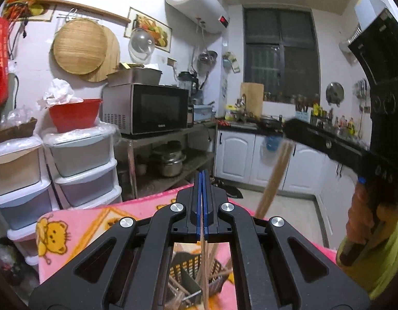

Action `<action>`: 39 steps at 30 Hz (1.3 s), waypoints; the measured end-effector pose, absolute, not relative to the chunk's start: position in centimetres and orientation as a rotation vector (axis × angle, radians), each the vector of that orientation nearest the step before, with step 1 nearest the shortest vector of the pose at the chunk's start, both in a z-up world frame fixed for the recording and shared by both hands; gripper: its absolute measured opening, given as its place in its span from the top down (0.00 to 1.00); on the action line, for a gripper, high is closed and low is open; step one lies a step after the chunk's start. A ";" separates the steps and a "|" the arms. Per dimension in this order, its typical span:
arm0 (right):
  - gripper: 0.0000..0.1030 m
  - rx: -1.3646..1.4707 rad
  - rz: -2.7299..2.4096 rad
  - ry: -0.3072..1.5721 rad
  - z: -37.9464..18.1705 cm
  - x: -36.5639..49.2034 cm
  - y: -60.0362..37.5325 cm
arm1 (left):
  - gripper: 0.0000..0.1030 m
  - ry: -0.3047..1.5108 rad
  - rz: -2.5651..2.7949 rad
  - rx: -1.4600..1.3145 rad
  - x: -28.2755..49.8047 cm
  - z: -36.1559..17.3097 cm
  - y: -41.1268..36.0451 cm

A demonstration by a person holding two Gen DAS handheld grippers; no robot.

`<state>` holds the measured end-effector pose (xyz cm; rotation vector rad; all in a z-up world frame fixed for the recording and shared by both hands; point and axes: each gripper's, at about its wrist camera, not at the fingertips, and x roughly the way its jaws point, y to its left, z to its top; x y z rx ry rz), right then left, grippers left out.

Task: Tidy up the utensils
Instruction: 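Lift both held chopstick pairs and carry them over the green basket, then lower both pairs into the basket and open both tools to release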

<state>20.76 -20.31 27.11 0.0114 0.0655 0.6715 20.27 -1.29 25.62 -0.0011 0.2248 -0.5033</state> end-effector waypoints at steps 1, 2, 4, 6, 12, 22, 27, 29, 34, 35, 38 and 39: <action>0.96 0.015 0.669 0.065 27.2 21.1 -20.3 | 1.00 0.219 -0.494 -0.007 20.6 25.9 -1.2; 0.96 0.017 0.668 0.067 27.3 21.3 -20.3 | 1.00 0.215 -0.491 -0.007 20.9 26.0 -1.2; 0.96 0.022 0.667 0.072 27.4 21.9 -20.2 | 1.00 0.207 -0.485 -0.017 21.5 26.2 -1.2; 0.96 0.024 0.663 0.079 27.3 22.5 -20.1 | 1.00 0.205 -0.481 -0.030 22.0 26.4 -1.3; 0.96 0.034 0.654 0.111 26.7 24.7 -19.8 | 1.00 0.199 -0.474 -0.070 23.7 26.5 -1.4; 0.96 0.065 0.650 0.165 24.7 27.2 -19.9 | 1.00 0.224 -0.465 -0.095 26.1 24.9 -1.9; 0.96 0.067 0.654 0.204 23.2 28.1 -19.5 | 1.00 0.248 -0.451 -0.097 27.1 23.4 -2.1; 0.96 0.067 0.654 0.224 22.5 28.5 -19.3 | 1.00 0.259 -0.445 -0.099 27.3 22.7 -2.1; 0.96 0.076 0.657 0.275 20.7 29.4 -18.7 | 1.00 0.292 -0.442 -0.104 27.6 20.9 -2.2; 0.96 0.077 0.657 0.281 20.5 29.5 -18.7 | 1.00 0.301 -0.440 -0.106 27.6 20.5 -2.2; 0.96 0.077 0.654 0.316 19.4 30.0 -18.3 | 1.00 0.317 -0.430 -0.105 27.7 19.6 -2.0; 0.96 0.077 0.652 0.326 19.0 30.1 -18.2 | 1.00 0.324 -0.430 -0.109 27.8 19.3 -1.9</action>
